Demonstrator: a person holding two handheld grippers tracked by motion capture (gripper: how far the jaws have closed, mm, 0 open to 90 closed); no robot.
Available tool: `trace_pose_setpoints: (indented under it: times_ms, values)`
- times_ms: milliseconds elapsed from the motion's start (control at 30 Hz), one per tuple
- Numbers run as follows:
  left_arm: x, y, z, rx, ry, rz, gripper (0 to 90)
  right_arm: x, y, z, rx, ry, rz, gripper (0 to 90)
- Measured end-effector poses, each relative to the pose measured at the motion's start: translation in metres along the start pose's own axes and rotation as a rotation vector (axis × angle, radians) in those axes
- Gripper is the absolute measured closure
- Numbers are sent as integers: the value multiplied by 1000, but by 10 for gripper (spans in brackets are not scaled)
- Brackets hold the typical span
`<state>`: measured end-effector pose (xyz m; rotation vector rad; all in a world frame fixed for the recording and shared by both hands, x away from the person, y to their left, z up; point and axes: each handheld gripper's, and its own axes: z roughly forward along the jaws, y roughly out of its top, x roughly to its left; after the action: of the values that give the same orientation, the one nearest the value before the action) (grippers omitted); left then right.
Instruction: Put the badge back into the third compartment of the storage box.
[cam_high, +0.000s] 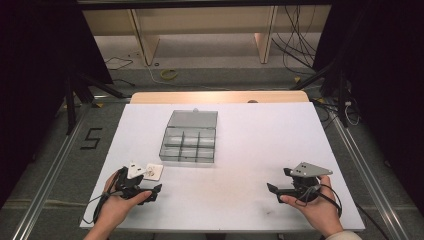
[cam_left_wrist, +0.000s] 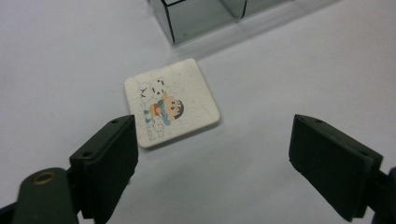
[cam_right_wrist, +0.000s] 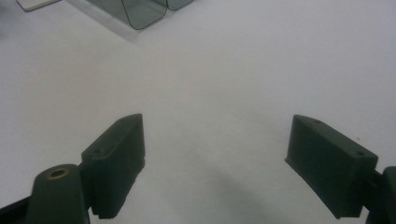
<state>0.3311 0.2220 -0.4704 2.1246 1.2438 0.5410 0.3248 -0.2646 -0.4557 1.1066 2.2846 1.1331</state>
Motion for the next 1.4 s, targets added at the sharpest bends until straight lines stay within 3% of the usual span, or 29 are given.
trace_pose_setpoints:
  times_ms: [700, 967, 1167, 1400]
  values:
    - [11, 6, 8, 7, 29, -43, 150, 1, 1, 4, 13, -6, -2, 208]
    - [22, 11, 23, 24, 43, -84, 147, 3, 2, 7, 19, -3, -9, 210]
    - [22, 17, 36, 42, 44, -91, 153, 2, 2, 8, 19, -3, -9, 210]
    - [24, 19, 50, 63, 37, -126, 164, 2, 2, 8, 18, -2, -9, 211]
